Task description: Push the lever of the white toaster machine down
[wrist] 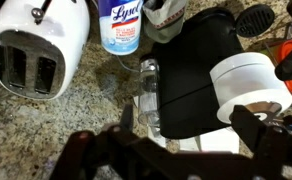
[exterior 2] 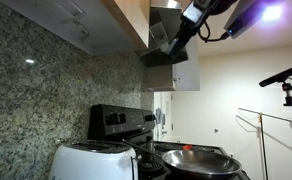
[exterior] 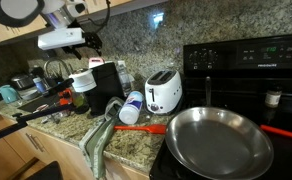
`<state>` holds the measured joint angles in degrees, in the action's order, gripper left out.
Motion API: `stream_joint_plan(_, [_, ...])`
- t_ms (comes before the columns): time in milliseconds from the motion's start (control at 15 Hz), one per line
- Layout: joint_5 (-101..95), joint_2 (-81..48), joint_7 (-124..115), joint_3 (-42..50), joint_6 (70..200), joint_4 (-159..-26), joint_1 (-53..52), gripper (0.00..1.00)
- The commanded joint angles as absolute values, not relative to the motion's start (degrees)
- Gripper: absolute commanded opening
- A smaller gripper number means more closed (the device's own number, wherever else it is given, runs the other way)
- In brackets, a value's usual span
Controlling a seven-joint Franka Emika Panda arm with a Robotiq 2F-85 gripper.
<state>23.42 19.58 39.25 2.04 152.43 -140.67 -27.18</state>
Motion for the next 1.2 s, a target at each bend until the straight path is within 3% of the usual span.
stream_joint_plan(0, [21.7,12.6,38.0,1.0,151.4,-134.9,-23.6,1.0])
stream_joint_plan(800, [-0.7,5.9,9.3,-7.6,147.7,-126.9,-12.2,1.0])
stream_joint_plan(1133, [3.9,6.3,9.7,-8.2,145.8,-127.4,-12.7,1.0])
